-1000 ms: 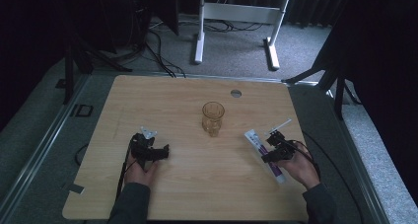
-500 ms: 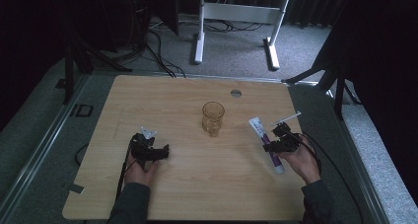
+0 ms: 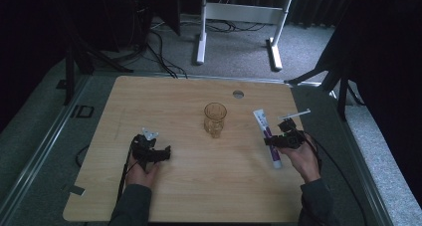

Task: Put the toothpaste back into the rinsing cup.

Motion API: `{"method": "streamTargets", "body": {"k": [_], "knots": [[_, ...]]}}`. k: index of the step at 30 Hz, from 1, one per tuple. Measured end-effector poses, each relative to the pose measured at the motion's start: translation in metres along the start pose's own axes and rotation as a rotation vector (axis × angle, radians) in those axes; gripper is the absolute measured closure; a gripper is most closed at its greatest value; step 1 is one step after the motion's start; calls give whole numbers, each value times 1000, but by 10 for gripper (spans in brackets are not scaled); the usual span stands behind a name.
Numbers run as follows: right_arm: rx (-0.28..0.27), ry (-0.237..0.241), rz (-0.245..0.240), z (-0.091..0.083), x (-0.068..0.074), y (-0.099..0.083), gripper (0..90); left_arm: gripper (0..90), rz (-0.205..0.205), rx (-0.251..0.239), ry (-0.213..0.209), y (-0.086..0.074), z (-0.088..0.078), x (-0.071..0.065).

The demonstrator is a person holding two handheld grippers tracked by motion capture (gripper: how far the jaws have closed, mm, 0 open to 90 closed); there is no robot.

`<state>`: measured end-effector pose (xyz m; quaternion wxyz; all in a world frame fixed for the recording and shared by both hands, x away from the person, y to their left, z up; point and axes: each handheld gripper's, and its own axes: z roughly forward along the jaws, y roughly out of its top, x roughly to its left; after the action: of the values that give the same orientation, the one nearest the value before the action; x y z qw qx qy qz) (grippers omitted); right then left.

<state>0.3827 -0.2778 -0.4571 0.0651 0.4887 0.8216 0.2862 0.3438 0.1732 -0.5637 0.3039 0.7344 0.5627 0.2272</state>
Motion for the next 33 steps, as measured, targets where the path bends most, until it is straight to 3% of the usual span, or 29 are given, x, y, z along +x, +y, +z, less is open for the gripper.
{"method": "streamTargets", "body": {"k": [16, 33], "knots": [[-82, 28, 40, -4, -6, 5, 751, 97, 0, 0, 0, 0, 0, 0], [-142, 51, 56, 0, -2, 15, 751, 98, 0, 1, 0, 0, 0, 0]]}}
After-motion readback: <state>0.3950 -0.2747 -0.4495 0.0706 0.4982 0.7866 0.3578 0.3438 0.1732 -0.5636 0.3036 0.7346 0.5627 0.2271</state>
